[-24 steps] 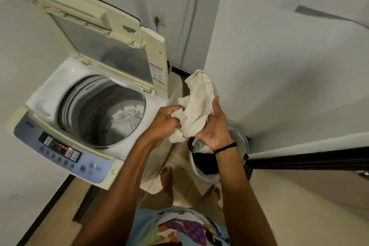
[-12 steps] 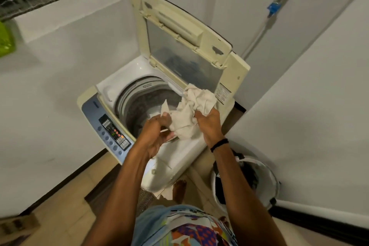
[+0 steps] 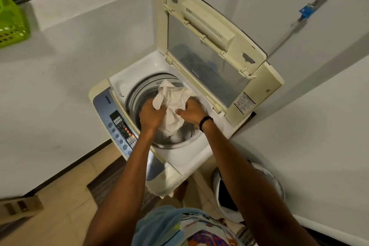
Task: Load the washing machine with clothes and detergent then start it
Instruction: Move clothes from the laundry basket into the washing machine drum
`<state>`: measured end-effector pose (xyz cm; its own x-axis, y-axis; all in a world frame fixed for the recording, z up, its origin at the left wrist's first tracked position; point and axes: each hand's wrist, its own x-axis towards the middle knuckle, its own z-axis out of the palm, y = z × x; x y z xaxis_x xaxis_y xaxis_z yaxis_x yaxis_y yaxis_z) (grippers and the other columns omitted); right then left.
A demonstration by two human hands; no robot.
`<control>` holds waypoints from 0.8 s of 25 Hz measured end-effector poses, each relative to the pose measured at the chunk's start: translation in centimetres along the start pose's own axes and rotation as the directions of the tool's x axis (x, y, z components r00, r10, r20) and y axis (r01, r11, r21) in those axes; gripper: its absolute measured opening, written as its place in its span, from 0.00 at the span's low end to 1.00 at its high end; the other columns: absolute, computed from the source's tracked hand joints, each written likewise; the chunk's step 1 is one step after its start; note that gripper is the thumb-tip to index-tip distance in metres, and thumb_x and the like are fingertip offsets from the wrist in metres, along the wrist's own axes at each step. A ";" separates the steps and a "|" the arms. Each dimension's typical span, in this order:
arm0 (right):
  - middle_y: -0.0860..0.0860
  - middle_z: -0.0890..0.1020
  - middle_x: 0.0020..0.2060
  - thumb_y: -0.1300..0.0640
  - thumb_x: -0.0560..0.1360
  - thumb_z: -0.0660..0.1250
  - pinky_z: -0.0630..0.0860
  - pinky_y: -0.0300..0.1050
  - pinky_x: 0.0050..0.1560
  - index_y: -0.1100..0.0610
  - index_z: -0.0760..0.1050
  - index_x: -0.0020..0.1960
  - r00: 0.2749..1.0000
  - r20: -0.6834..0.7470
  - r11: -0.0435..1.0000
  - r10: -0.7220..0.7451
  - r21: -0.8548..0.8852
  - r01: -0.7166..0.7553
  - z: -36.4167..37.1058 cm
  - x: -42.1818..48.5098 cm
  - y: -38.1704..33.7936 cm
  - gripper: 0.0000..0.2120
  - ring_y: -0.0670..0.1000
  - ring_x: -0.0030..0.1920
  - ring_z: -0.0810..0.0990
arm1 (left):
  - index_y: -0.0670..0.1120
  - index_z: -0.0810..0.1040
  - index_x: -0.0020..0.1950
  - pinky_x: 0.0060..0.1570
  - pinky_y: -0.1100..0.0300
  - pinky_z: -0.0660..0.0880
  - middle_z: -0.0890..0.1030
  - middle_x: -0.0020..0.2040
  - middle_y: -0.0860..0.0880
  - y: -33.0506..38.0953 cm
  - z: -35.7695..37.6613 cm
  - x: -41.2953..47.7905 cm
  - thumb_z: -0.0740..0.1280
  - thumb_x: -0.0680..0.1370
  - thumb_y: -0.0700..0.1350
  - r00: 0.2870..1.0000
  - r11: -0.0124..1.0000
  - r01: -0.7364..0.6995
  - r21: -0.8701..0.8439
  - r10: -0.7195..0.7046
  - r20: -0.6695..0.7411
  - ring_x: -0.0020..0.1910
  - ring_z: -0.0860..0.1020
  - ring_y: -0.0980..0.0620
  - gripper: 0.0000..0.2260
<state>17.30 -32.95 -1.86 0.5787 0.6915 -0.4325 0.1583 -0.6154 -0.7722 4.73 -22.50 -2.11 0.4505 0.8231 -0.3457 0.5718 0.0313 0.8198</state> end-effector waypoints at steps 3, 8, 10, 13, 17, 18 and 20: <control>0.54 0.80 0.61 0.54 0.74 0.69 0.73 0.44 0.55 0.58 0.70 0.68 0.994 -0.031 0.994 0.103 0.022 -0.103 -0.3 1.1 -0.1 0.24 0.56 0.61 0.78 | 0.47 0.67 0.72 0.61 0.48 0.77 0.79 0.65 0.46 -1.3 0.0 2.0 0.74 0.64 0.58 0.999 0.998 0.046 0.041 -0.047 0.012 0.62 0.78 0.45 0.40; 0.59 0.82 0.49 0.62 0.74 0.67 0.77 0.53 0.60 0.65 0.78 0.56 0.959 -0.154 0.964 0.236 0.160 -0.212 -0.9 0.1 3.1 0.12 0.59 0.51 0.80 | 0.42 0.66 0.74 0.67 0.53 0.70 0.76 0.68 0.42 -3.8 1.8 0.0 0.73 0.74 0.48 0.986 0.985 0.163 0.052 -0.165 0.031 0.68 0.74 0.42 0.31; 0.60 0.83 0.46 0.61 0.72 0.68 0.80 0.57 0.57 0.65 0.80 0.51 0.954 -0.132 0.953 0.268 0.184 -0.242 -0.8 -0.4 5.0 0.10 0.61 0.48 0.81 | 0.44 0.73 0.68 0.60 0.58 0.71 0.81 0.59 0.45 -4.2 3.4 -1.7 0.72 0.75 0.48 0.976 0.979 0.204 0.025 -0.206 0.065 0.59 0.79 0.47 0.23; 0.58 0.85 0.49 0.60 0.72 0.66 0.80 0.55 0.56 0.61 0.83 0.51 0.949 -0.124 0.946 0.291 0.188 -0.265 -1.2 -1.7 7.5 0.11 0.60 0.51 0.83 | 0.45 0.76 0.63 0.54 0.59 0.74 0.83 0.50 0.47 -3.6 6.5 -4.5 0.71 0.75 0.44 0.982 0.987 0.162 0.000 -0.161 0.103 0.51 0.80 0.49 0.17; 0.61 0.84 0.46 0.61 0.74 0.64 0.80 0.56 0.55 0.64 0.81 0.44 0.937 -0.173 0.937 0.304 0.232 -0.261 -3.0 -5.3 10.0 0.09 0.62 0.50 0.82 | 0.45 0.79 0.53 0.55 0.54 0.78 0.83 0.50 0.48 -1.8 10.7 -8.5 0.68 0.77 0.40 0.978 0.997 -0.067 0.034 0.059 0.199 0.50 0.80 0.48 0.06; 0.59 0.85 0.46 0.60 0.74 0.65 0.79 0.57 0.56 0.60 0.82 0.43 0.927 -0.189 0.925 0.324 0.268 -0.269 -3.5 -6.3 11.2 0.08 0.61 0.50 0.83 | 0.48 0.78 0.52 0.56 0.55 0.77 0.83 0.51 0.48 -1.5 11.8 -9.5 0.68 0.77 0.40 0.973 0.995 -0.093 0.041 0.082 0.216 0.51 0.80 0.48 0.06; 0.56 0.86 0.47 0.59 0.74 0.66 0.80 0.57 0.56 0.51 0.81 0.39 0.888 -0.230 0.882 0.399 0.362 -0.303 -4.3 -8.7 14.1 0.08 0.58 0.51 0.83 | 0.50 0.79 0.53 0.56 0.57 0.77 0.84 0.52 0.51 -1.4 14.2 -11.5 0.68 0.76 0.42 0.955 0.992 -0.118 0.051 0.099 0.279 0.51 0.81 0.51 0.07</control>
<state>17.97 -49.26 -6.96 0.7605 0.2815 -0.5852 -0.3255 -0.6146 -0.7186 8.46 -40.01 -5.78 0.6781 0.6311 -0.3767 0.5494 -0.0949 0.8302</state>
